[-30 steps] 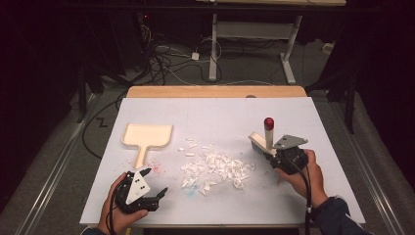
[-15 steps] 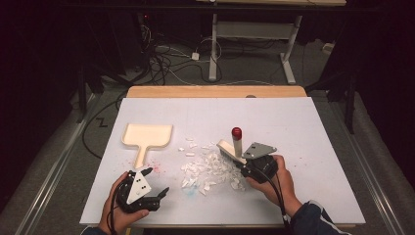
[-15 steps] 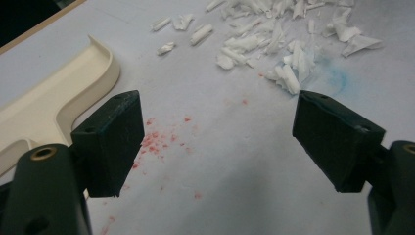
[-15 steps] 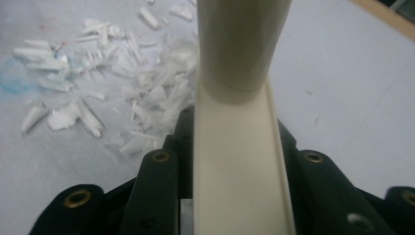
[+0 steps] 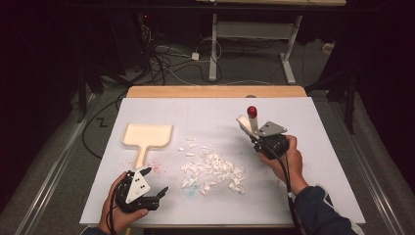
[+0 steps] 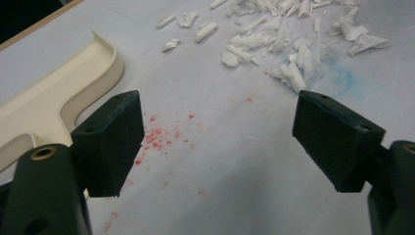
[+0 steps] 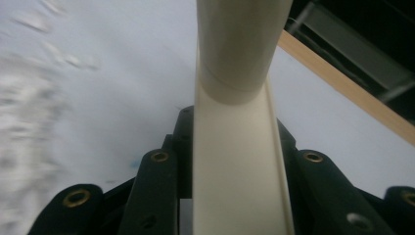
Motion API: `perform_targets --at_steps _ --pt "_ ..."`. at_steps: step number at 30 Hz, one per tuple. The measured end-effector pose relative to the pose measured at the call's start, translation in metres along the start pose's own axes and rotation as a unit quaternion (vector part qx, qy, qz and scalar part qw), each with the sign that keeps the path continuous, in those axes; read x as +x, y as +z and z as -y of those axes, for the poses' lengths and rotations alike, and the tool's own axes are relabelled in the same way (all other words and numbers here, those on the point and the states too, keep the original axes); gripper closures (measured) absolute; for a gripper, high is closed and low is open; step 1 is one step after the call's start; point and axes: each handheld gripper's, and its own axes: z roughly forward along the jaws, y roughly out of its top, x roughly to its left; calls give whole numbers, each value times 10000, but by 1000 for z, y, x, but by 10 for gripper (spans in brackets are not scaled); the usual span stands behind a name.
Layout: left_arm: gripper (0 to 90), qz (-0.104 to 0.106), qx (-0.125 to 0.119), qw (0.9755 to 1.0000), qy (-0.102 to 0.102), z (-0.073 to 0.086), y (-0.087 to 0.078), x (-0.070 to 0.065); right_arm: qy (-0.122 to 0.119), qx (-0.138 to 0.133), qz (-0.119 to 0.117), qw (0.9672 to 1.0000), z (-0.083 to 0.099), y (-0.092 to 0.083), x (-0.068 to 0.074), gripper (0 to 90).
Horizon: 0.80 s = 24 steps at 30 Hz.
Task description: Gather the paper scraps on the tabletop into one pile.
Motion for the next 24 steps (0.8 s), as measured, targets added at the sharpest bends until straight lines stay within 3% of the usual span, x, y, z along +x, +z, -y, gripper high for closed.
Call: perform_targets --at_steps 1,2,5,8,9,11,14,16,18,20,24 --pt "186 -3 -5 10000 -2 0 0 0 -35 56 96 9999 1 7 -1 682" --pt "186 27 21 10000 -55 0 0 -1 -4 192 22 9998 3 22 -2 682" --pt "186 42 35 10000 -48 0 1 -1 -112 144 -48 9998 4 34 3 682" --pt "186 64 59 9999 -54 1 1 0 -327 116 -336 9988 1 38 17 677" --pt "186 61 60 9999 -58 2 1 0 -392 85 -529 9978 1 38 22 675" --pt "186 63 60 9999 -68 2 1 -1 -584 67 -810 9950 0 34 32 656" --pt "186 47 51 10000 -49 2 -1 -1 -806 -88 -1299 9882 1 20 48 651" --pt "186 44 71 10000 -29 2 -1 -1 -1005 -142 -1472 9839 2 8 57 658" --pt "186 37 57 10000 -37 2 -1 -1 -1050 -232 -1689 9798 3 -3 63 668" --pt "186 25 41 10000 -36 1 -2 -2 -1120 -320 -1785 9770 1 -14 64 679" --pt "186 -5 12 10000 -11 1 -1 0 -1072 -543 -1761 9770 -8 -27 54 682"
